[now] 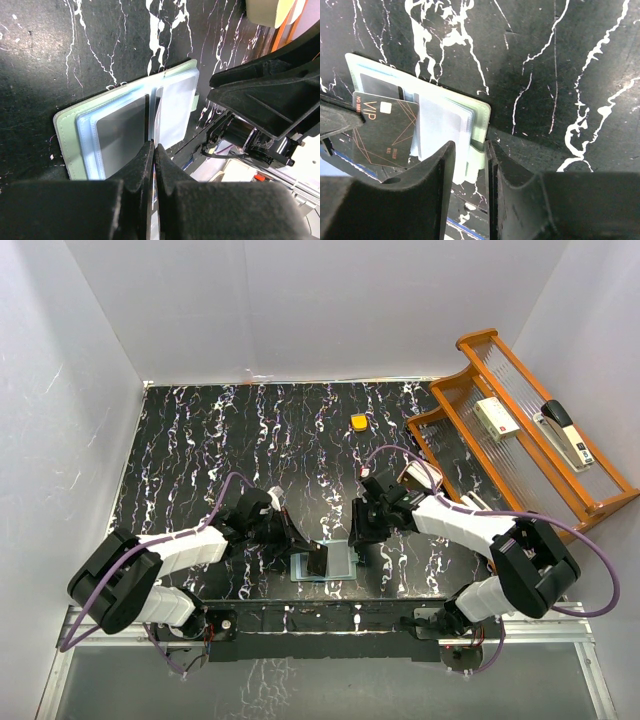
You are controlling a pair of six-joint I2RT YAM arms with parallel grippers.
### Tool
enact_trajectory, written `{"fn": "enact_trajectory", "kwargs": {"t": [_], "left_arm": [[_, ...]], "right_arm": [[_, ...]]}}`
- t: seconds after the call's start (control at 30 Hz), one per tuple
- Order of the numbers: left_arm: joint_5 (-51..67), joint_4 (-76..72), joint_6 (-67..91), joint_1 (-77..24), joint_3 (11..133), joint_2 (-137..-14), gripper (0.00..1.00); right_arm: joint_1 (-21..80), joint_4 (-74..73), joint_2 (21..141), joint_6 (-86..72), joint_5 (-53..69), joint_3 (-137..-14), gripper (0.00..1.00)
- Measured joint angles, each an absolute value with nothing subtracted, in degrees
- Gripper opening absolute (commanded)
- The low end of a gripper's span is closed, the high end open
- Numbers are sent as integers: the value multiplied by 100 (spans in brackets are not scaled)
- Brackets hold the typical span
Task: Put the credit cards into the card holder
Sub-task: Insert the credit card into the card holder.
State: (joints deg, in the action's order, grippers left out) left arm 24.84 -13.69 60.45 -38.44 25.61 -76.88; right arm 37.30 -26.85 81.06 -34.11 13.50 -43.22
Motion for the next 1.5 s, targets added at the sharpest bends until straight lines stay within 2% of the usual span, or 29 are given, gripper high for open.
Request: {"fn": "enact_trajectory", "kwargs": {"t": [0.23,0.57,1.5], "left_arm": [[2473,-1518,6099,-3837,2506,-7690,0],[2482,-1861,6136,-3835,2270,-7852,0],[2228,-1640,6045,-3835,2561,-8147,0]], "right_arm": [[3793,-2672,8197,-3430,1382,-4394,31],[3857,-2556,8637,-3448,1361,-4410,17],[3972,-2296,8468,-3590,1194,-4206,16]]}}
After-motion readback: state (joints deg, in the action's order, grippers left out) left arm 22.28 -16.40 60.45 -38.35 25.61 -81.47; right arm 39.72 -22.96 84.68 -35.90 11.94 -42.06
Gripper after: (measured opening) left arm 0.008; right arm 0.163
